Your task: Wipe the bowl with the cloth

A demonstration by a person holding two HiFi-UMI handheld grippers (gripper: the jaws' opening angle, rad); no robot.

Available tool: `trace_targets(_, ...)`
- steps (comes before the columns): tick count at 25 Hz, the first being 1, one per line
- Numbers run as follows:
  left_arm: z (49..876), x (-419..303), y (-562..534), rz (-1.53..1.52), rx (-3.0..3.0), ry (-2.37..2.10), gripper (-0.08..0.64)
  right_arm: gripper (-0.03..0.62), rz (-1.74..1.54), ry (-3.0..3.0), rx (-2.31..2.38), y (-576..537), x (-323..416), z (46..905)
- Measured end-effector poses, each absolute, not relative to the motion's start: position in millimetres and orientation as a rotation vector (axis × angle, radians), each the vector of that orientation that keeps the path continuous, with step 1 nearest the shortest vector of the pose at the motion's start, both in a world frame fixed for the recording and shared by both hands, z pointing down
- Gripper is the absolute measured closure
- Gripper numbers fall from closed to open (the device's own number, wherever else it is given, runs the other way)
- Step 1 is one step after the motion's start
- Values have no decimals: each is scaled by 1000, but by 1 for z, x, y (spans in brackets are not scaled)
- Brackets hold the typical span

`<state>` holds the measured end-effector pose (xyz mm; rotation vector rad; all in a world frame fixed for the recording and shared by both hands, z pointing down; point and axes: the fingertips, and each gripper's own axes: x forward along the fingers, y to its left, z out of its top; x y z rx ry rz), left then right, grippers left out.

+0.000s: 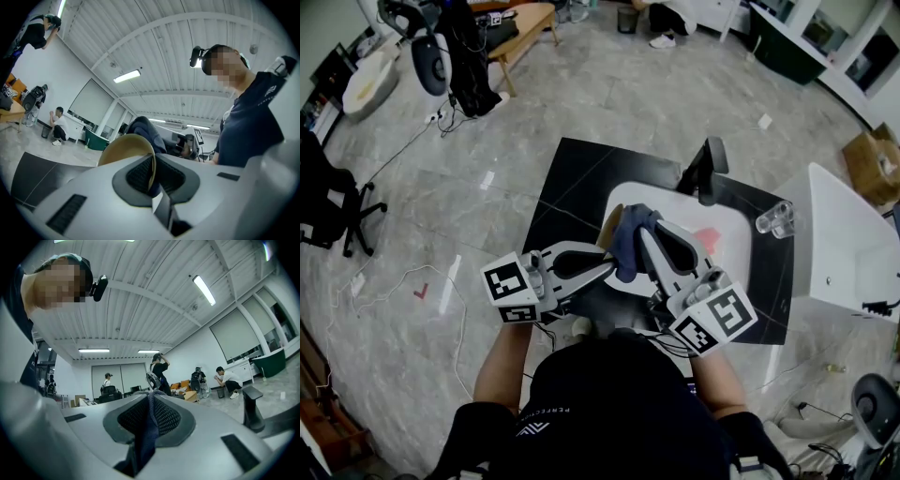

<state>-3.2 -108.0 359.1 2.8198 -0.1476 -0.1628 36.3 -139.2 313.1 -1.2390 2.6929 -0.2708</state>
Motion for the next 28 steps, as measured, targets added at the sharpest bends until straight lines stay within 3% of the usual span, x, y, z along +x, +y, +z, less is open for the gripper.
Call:
trace_targets(16,328,-17,-75,-302,2804,218,540,534,-331,2655,-1274,-148,58,320)
trace_targets(28,284,-35,-77,-686,2669,330,540,535,-418,2655,-1265,-149,53,338)
